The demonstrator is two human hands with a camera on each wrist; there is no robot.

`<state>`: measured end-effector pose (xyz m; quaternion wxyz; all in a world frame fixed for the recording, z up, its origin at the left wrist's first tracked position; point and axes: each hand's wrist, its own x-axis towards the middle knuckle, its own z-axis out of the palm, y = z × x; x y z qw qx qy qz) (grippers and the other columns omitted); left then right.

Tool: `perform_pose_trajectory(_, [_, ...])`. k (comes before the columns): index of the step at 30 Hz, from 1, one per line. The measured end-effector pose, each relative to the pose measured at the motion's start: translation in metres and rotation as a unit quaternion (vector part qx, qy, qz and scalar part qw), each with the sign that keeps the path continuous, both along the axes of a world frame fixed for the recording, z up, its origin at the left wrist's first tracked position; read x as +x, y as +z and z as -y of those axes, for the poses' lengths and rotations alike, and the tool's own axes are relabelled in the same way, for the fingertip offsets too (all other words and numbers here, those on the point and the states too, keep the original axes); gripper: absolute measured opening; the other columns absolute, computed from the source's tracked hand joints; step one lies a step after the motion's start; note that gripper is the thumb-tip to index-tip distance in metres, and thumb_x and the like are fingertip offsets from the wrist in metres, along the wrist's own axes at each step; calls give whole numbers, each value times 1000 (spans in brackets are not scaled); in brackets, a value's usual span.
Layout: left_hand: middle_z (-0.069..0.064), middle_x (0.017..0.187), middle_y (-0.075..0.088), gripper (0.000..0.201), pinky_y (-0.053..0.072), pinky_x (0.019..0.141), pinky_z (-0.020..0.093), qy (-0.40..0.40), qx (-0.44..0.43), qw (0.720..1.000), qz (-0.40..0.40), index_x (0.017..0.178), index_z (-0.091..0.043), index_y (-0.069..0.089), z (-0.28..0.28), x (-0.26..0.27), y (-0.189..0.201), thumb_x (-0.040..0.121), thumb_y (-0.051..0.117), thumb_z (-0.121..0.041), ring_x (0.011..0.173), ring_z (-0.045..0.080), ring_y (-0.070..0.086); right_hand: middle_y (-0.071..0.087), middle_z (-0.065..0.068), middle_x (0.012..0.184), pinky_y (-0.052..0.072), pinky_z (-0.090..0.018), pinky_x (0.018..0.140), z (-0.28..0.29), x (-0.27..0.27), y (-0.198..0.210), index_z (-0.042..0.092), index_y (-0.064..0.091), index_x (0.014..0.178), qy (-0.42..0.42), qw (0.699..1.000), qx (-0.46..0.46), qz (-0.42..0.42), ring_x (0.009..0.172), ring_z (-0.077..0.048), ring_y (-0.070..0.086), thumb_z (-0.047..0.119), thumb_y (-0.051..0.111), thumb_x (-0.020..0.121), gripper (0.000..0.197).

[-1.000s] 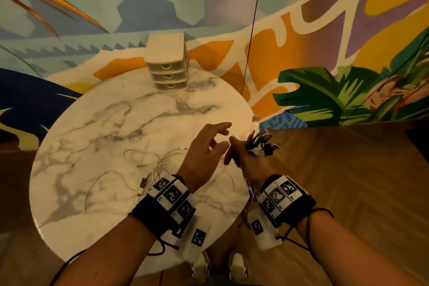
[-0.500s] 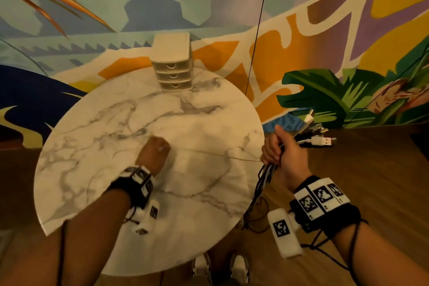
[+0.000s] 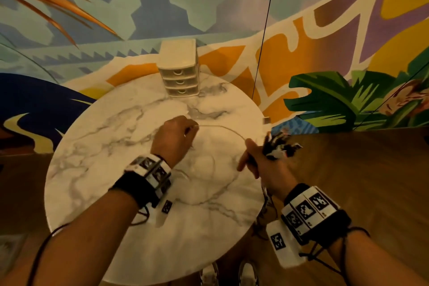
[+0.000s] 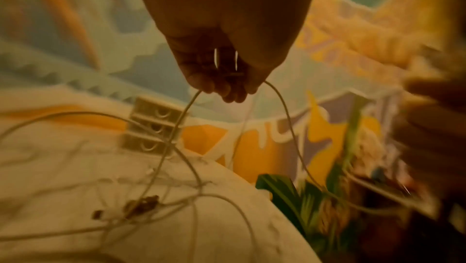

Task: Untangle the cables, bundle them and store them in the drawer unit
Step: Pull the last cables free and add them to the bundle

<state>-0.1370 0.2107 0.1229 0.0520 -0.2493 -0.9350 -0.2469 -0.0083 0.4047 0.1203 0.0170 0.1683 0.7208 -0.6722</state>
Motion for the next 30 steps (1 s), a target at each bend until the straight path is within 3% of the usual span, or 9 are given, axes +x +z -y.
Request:
perform_pose_trajectory(4, [2, 96, 59, 23, 49, 69, 40, -64, -101, 993, -6, 109, -19, 64, -20, 51, 1, 94, 47, -25, 87, 23, 57, 44, -4, 48, 35, -19, 53, 27, -21, -5, -8, 65, 84, 43, 998, 18, 38, 37, -4, 40, 45, 37, 97, 61])
perform_pose_trajectory(8, [2, 98, 58, 22, 47, 65, 33, -41, 4, 999, 31, 112, -14, 61, -20, 73, -15, 93, 52, -18, 81, 21, 57, 38, -4, 48, 32, -22, 44, 31, -35, -8, 2, 65, 102, 16, 998, -39, 35, 41, -13, 35, 30, 39, 100, 39])
perform_pose_trajectory(11, [3, 94, 60, 13, 51, 70, 34, -3, 52, 982, 183, 99, -13, 59, -10, 68, -45, 94, 51, -22, 78, 18, 58, 34, -1, 45, 26, -29, 43, 29, -41, -10, 7, 65, 88, 19, 998, -66, 1, 41, -17, 27, 26, 37, 101, 36])
perform_pose_trajectory(13, [7, 89, 61, 16, 57, 66, 38, 41, 89, 932, 348, 93, -9, 59, -1, 64, -68, 94, 52, -24, 75, 20, 63, 32, 2, 42, 23, -27, 42, 26, -42, -6, 8, 56, 75, -2, 995, -95, -11, 39, -15, 24, 25, 34, 102, 38])
perform_pose_trajectory(15, [9, 94, 62, 20, 53, 70, 36, 34, -2, 910, 413, 97, -6, 60, 10, 63, -95, 95, 50, -24, 84, 25, 63, 31, 6, 40, 24, -24, 41, 19, -42, 1, 10, 50, 71, -31, 992, -117, -20, 36, -11, 24, 23, 32, 102, 38])
perform_pose_trajectory(17, [13, 106, 60, 26, 43, 80, 31, 34, -132, 914, 381, 103, -4, 61, 27, 53, -117, 97, 45, -24, 100, 29, 58, 31, 5, 40, 25, -22, 39, 8, -41, 5, 9, 49, 72, -63, 990, -122, -41, 36, -10, 24, 21, 34, 102, 36])
perform_pose_trajectory(19, [18, 116, 57, 32, 36, 89, 31, 66, -156, 928, 331, 110, -2, 60, 51, 33, -130, 99, 39, -24, 109, 30, 53, 31, 2, 42, 26, -21, 38, -3, -38, 6, 7, 50, 74, -83, 988, -119, -53, 37, -12, 24, 20, 35, 101, 34])
perform_pose_trajectory(23, [27, 120, 54, 58, 37, 95, 37, 137, -100, 949, 265, 111, 5, 61, 95, -14, -127, 94, 22, -36, 110, 39, 52, 33, 1, 44, 25, -22, 40, -15, -35, -1, 4, 55, 78, -94, 989, -99, -51, 38, -12, 24, 21, 38, 100, 33])
perform_pose_trajectory(30, [20, 140, 37, 32, 36, 102, 40, 256, 64, 963, 63, 120, 0, 57, 113, -68, -66, 98, 43, -18, 122, 36, 44, 34, 2, 45, 25, -21, 40, -8, -38, -4, 10, 57, 73, -120, 986, -104, -55, 39, -10, 26, 22, 39, 100, 35])
